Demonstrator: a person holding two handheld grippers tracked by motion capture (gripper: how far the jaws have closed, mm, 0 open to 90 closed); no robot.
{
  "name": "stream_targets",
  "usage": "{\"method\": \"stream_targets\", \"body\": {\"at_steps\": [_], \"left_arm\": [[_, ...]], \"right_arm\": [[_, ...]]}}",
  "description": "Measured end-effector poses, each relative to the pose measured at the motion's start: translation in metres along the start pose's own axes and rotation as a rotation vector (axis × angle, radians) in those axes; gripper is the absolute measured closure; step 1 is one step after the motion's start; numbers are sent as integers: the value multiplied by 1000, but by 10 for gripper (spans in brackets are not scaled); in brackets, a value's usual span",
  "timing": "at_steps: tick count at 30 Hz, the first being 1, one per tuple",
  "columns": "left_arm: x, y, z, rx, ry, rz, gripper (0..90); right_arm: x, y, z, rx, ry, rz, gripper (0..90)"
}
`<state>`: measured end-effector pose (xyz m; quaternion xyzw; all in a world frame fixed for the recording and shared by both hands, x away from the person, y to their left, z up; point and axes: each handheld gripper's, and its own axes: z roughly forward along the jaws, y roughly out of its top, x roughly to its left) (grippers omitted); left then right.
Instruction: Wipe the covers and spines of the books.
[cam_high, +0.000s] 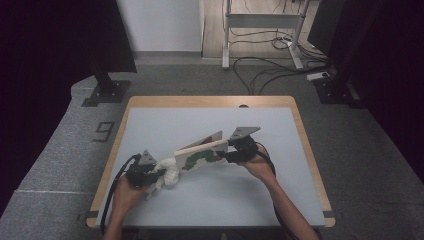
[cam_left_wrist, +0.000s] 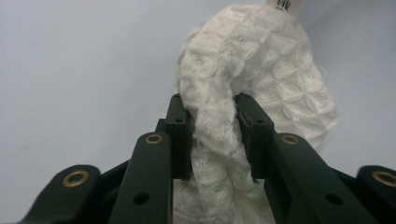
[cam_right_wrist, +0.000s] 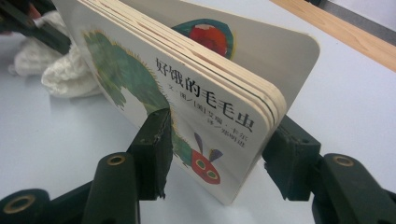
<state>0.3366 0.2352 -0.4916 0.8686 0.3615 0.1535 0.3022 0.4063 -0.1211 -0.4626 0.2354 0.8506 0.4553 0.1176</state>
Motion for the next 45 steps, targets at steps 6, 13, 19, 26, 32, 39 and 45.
{"method": "stream_targets", "body": {"at_steps": [6,13,19,26,32,39,45], "left_arm": [[-4,0,13,-12,-36,1,702],[-4,-1,17,-45,-73,-28,709],[-4,4,12,-58,-84,-15,715],[-3,10,-1,-94,-95,-15,717],[-2,19,-18,-134,-93,-8,716],[-4,31,-35,-152,-73,16,715],[-5,35,-41,-154,-66,26,713]], "right_arm": [[1,0,-1,1,-4,-2,447],[1,-1,-1,-11,-3,6,462],[1,-2,-1,-15,-4,6,470],[2,-1,-1,-12,-7,3,470],[2,-1,-1,-11,-9,4,484],[2,-1,-1,-12,-8,7,488],[2,-1,-1,-10,-7,8,488]]}}
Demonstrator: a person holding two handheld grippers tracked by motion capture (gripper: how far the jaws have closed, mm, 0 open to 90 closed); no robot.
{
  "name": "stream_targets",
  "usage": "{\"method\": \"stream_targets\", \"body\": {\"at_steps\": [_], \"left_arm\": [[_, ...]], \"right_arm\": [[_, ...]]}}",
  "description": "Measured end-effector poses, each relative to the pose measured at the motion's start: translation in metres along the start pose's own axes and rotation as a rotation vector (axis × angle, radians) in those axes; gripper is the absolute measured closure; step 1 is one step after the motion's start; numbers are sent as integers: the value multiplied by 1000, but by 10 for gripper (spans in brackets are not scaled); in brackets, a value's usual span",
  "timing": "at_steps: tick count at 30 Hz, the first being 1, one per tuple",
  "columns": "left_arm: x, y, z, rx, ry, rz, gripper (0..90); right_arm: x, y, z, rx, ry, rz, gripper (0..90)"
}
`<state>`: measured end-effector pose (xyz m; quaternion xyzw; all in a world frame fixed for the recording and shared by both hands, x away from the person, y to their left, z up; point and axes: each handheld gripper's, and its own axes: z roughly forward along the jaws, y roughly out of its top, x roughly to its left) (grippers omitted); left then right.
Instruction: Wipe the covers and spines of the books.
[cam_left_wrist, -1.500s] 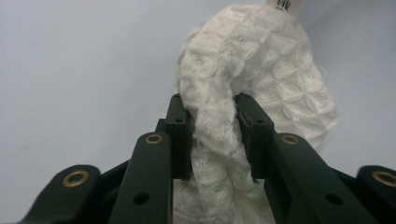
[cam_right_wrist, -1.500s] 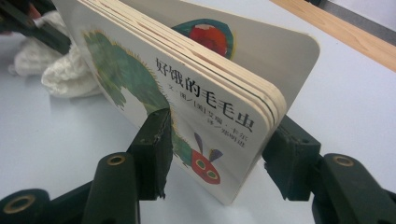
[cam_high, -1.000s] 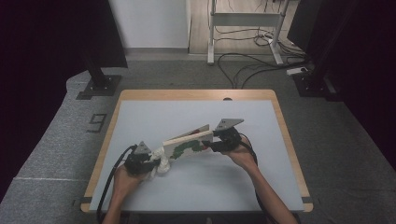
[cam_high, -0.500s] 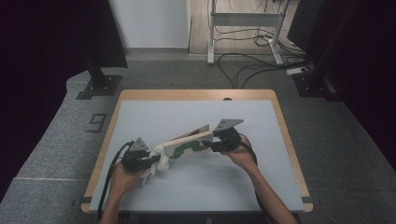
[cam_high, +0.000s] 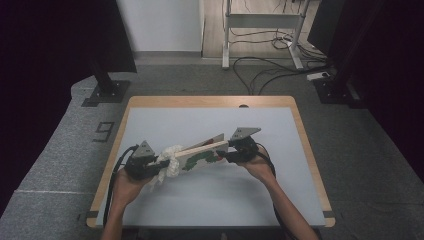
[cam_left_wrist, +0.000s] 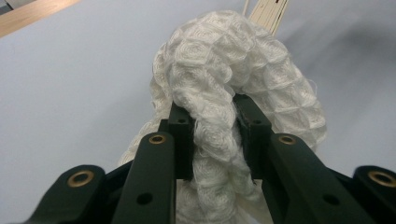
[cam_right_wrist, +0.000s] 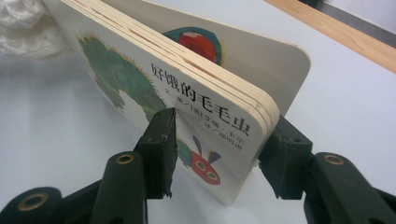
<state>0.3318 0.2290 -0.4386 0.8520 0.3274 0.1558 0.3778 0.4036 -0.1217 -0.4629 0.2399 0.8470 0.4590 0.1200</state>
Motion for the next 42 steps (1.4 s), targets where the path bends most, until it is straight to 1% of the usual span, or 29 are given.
{"method": "stream_targets", "body": {"at_steps": [6,9,17,23,24,27,31,34,38,42], "left_arm": [[3,-3,5,5,-7,-9,712],[6,-7,9,8,-20,-21,712],[7,-23,30,56,-30,-43,712],[7,-34,44,95,-30,-56,712],[8,-35,46,99,-33,-54,712],[8,-39,50,96,-40,-69,712],[8,-40,50,90,-43,-72,713],[10,-38,46,76,-58,-81,714],[12,-33,35,32,-76,-94,716],[12,-23,22,8,-75,-79,715]], "right_arm": [[0,0,0,-1,-1,2,489],[0,0,0,-1,-1,2,491],[0,-1,0,-3,0,3,492],[0,-1,0,-3,-2,3,492],[0,-1,0,-3,-1,3,492],[0,-1,0,-3,-2,3,492],[0,0,0,-1,-3,3,492],[0,-1,0,-2,-4,3,491],[1,0,0,-1,-7,3,490],[0,0,1,-1,-7,5,490]]}}
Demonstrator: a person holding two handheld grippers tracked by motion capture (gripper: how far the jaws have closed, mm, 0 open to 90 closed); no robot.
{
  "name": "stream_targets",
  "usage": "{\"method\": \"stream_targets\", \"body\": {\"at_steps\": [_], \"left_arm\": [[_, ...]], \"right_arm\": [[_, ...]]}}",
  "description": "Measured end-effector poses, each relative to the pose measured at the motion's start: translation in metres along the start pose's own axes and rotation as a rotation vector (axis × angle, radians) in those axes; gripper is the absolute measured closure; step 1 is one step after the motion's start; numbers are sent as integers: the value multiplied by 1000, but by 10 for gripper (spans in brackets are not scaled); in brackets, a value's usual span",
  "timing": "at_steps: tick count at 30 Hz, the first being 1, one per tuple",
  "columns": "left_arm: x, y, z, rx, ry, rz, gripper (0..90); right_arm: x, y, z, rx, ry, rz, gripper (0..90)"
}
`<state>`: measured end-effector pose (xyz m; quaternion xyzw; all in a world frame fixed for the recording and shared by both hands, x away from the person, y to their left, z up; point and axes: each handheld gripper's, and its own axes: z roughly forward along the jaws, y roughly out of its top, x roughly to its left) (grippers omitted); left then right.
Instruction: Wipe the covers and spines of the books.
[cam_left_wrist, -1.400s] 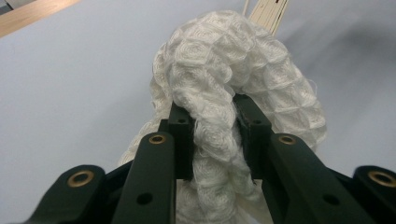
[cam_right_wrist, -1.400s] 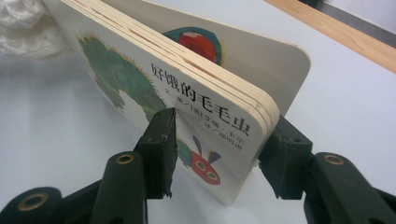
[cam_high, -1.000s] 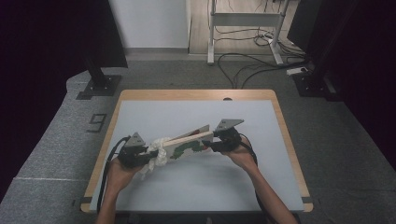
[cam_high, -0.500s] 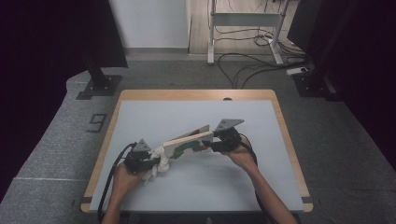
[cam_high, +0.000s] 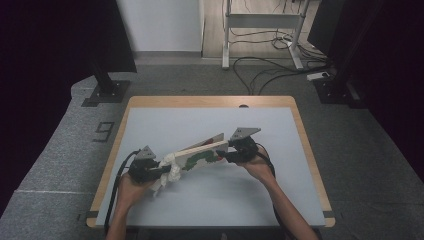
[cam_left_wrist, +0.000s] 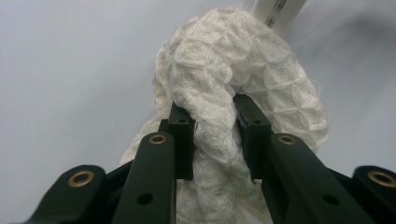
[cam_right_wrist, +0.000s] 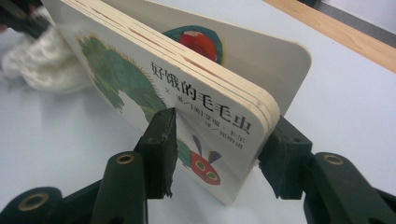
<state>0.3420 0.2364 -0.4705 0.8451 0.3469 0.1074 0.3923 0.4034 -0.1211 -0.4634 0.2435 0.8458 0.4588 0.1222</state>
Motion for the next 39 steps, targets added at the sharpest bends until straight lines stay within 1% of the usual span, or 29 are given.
{"method": "stream_targets", "body": {"at_steps": [3,9,14,19,21,28,32,35,39], "left_arm": [[-3,10,-8,-1,16,25,715],[-8,23,-20,-3,36,59,714],[-11,26,-22,3,42,68,714],[-9,25,-23,3,45,68,712],[-7,25,-24,2,48,68,711],[7,24,-29,-12,67,40,708],[15,23,-32,-13,85,26,705],[23,23,-34,-9,111,16,699],[33,24,-38,-12,134,7,691]], "right_arm": [[0,0,0,1,0,0,490],[0,0,0,0,0,0,490],[0,-1,0,-4,2,1,484],[1,-1,0,-7,-1,3,484],[0,-1,0,-10,2,6,484],[0,-2,-1,-16,5,14,484],[0,-2,-2,-16,9,15,486],[0,-3,-2,-18,12,17,487],[-1,-3,-3,-21,17,18,487]]}}
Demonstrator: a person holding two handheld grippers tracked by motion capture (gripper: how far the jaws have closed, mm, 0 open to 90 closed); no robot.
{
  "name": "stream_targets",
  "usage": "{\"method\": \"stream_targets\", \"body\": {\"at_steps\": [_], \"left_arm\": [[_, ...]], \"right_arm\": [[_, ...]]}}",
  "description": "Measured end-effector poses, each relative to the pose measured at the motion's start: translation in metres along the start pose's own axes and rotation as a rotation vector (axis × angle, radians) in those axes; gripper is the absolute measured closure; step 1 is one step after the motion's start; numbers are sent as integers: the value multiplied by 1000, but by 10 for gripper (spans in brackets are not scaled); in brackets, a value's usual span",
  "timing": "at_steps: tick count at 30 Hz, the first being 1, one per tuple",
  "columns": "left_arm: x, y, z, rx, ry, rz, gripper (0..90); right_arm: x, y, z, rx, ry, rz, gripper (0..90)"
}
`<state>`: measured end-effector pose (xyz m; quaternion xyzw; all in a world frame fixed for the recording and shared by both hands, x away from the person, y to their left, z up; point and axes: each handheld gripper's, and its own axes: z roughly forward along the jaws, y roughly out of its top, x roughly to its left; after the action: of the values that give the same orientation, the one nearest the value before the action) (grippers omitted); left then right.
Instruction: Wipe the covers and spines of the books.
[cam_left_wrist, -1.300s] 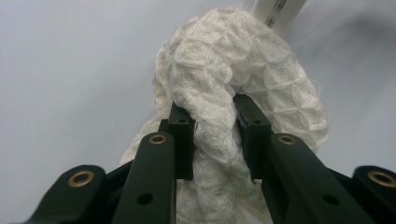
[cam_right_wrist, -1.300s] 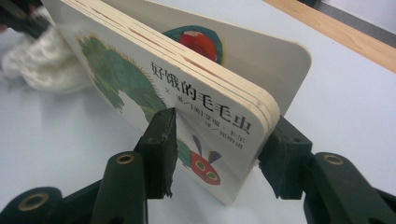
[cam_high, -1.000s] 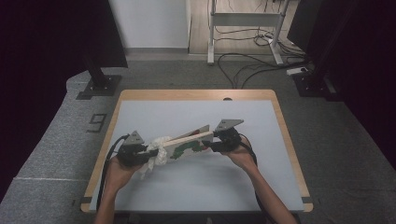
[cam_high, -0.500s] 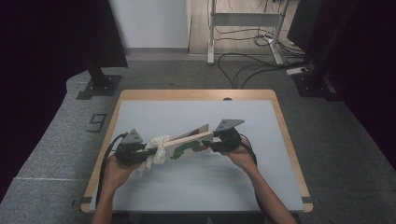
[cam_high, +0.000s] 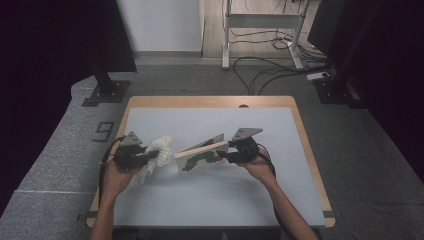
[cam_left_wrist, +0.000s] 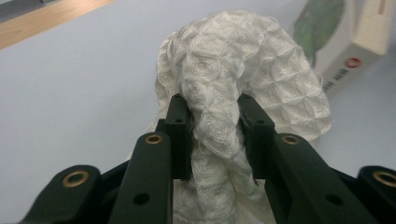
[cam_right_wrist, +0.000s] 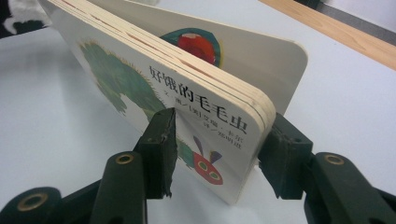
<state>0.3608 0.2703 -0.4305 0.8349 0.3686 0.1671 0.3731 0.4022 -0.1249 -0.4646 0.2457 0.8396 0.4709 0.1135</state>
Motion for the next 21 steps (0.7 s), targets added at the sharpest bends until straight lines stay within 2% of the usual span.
{"method": "stream_targets", "body": {"at_steps": [8,12,18,21], "left_arm": [[23,5,-9,8,66,6,680],[35,5,-8,5,77,-22,681],[45,1,8,44,105,-30,681],[50,-1,18,63,113,-49,681]], "right_arm": [[-1,-1,0,-2,5,4,488],[0,-1,-1,-1,7,5,488],[-1,0,0,-2,5,5,488],[-1,0,-1,0,6,6,488]]}}
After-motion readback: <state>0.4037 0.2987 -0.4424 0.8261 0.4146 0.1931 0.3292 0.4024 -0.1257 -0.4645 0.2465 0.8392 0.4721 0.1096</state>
